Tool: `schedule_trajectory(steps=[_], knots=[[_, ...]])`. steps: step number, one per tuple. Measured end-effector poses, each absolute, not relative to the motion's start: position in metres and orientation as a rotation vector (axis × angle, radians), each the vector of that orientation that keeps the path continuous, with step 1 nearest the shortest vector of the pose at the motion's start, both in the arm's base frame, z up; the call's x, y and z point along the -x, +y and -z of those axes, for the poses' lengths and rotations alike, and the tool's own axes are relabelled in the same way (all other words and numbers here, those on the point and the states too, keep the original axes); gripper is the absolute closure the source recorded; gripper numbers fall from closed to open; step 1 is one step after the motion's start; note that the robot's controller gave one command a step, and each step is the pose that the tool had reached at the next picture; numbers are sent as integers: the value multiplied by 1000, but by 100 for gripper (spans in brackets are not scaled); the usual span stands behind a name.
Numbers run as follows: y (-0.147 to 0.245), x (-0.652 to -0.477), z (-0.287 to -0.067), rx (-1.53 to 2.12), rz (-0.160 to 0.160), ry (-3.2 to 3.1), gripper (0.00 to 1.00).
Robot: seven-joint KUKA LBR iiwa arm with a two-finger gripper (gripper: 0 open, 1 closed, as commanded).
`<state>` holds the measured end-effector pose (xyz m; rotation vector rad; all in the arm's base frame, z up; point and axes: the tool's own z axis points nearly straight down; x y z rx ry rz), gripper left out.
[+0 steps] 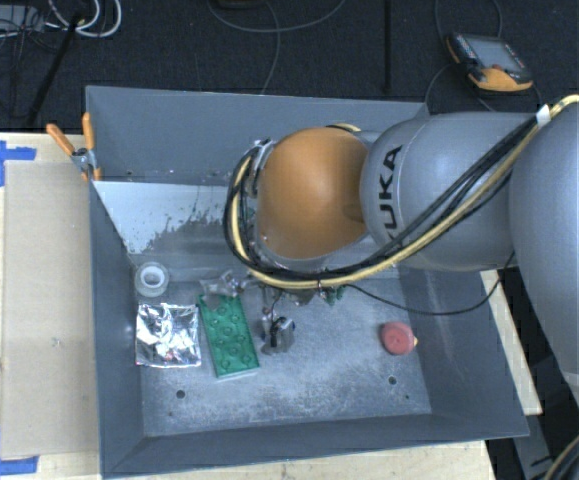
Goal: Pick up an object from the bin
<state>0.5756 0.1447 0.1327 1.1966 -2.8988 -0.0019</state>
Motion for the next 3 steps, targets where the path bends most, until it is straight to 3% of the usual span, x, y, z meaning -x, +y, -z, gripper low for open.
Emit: schedule_trajectory(steps=[1, 2, 3], knots=[[143, -578, -68, -1611, 4, -2695, 0], [143, -580, -72, -1608, 4, -2701, 100], [139, -567, -222, -1645, -3, -2686, 100]])
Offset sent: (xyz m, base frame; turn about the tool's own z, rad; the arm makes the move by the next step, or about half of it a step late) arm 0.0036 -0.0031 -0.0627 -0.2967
